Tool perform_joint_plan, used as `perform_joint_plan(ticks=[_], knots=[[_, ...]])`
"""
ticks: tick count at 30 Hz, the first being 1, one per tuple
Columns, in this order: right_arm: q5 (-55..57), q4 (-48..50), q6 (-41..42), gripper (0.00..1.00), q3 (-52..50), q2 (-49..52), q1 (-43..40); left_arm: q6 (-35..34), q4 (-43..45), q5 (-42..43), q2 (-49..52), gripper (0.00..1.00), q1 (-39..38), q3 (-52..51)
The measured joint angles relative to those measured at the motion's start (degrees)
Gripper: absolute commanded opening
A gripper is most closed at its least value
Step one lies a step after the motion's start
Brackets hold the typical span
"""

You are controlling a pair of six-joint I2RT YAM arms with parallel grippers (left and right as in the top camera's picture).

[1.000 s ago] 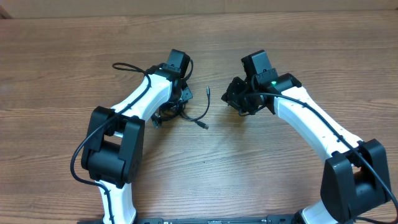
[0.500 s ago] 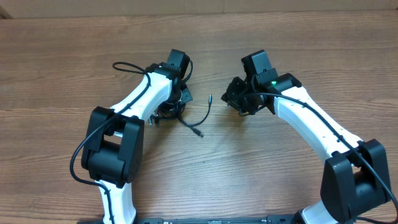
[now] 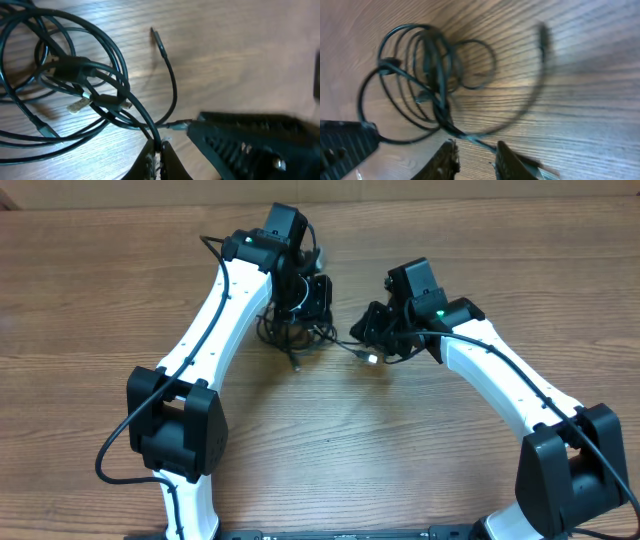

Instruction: Untangle cables

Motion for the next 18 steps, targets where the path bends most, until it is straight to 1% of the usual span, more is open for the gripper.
perform_joint_plan(ticks=[5,8,11,14,18], knots=[[-1.4,1.4,-4.8,0.3,0.0,0.0,0.0,14.0,-3.6,5.1,0.0,0.04,0.0,0.0],[-5.7,3.0,-8.3,0.31,0.0,0.0,0.0,19.7,-3.9,8.4,0.0,0.04,0.0,0.0],[-8.1,3.3,-10.3,0.31,0.0,0.0,-0.1,24.2,-4.0,12.0,0.0,0.04,0.0,0.0],[-7.0,3.2,-11.1,0.31,0.0,0.0,-0.1,28.1,-4.0,15.7,0.0,0.04,0.0,0.0],[-2.3,3.3,-11.5,0.3,0.0,0.0,0.0,29.3,-4.0,17.9,0.0,0.04,0.0,0.0]])
